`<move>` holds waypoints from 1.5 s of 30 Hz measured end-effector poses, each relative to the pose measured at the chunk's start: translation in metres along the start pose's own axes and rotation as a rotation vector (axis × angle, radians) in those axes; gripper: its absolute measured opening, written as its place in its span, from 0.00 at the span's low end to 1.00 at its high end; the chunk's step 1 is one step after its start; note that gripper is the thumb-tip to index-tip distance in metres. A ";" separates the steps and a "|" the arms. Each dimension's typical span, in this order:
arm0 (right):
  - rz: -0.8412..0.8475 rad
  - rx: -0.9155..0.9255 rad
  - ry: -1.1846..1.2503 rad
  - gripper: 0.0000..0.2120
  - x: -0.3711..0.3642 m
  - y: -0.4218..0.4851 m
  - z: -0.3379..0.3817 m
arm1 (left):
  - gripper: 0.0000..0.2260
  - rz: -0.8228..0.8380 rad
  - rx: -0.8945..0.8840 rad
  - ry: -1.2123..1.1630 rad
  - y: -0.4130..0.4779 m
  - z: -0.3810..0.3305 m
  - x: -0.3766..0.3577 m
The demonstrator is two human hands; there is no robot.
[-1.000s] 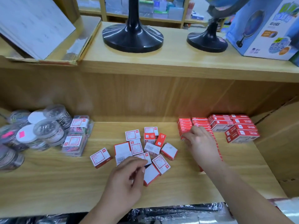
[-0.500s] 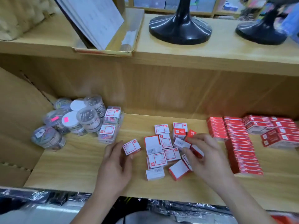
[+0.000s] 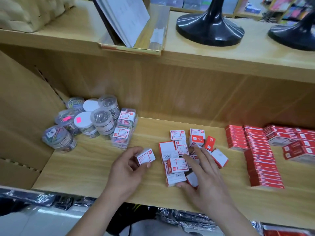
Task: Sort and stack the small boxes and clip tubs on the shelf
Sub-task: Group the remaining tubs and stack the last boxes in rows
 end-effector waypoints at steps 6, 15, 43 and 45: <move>-0.132 0.038 0.454 0.28 0.039 0.014 0.035 | 0.17 0.115 -0.021 -0.253 -0.006 -0.027 0.000; 0.061 -0.181 1.196 0.08 0.054 0.040 0.055 | 0.17 0.213 -0.090 -0.460 -0.011 -0.053 -0.016; -0.070 -0.075 -0.162 0.09 0.005 0.207 0.068 | 0.15 -0.031 -0.111 -0.117 0.001 0.028 0.023; -0.048 -0.045 -0.134 0.09 0.010 0.205 0.068 | 0.11 0.005 -0.142 -0.014 0.004 0.023 0.019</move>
Point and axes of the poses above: each hand's wrist, its own y-axis towards the middle knuckle, its own x-axis out of the back of the hand, z = x × y, the point moved 4 cm from there along y, towards the middle knuckle, and after that the axes turned 11 degrees about z, right-handed, at the moved point
